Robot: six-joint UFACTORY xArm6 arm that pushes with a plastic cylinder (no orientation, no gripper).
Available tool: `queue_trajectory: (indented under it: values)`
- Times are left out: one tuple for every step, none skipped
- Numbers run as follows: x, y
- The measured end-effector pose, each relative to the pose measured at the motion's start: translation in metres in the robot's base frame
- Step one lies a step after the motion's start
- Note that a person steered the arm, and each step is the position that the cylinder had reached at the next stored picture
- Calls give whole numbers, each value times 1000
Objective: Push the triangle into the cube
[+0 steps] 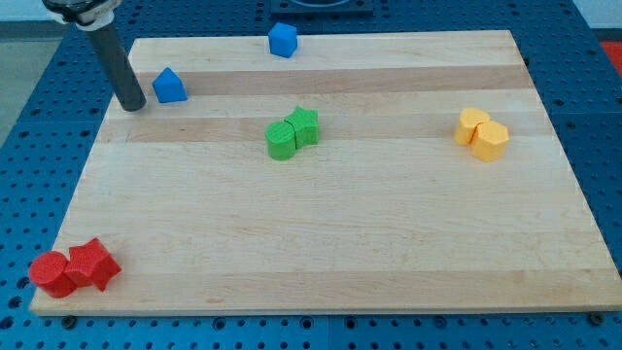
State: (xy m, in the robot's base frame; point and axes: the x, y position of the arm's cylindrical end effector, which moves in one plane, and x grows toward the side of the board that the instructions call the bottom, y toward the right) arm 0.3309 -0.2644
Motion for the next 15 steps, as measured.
queue_trajectory:
  values:
    - [-45,17]
    - [-65,56]
    - [-57,31]
    - [-55,-11]
    - [-40,-29]
    - [-13,-12]
    - [-9,47]
    - [-26,107]
    - [-27,138]
    - [10,141]
    - [-5,166]
    - [-47,167]
    - [-58,167]
    - [-43,168]
    - [-17,150]
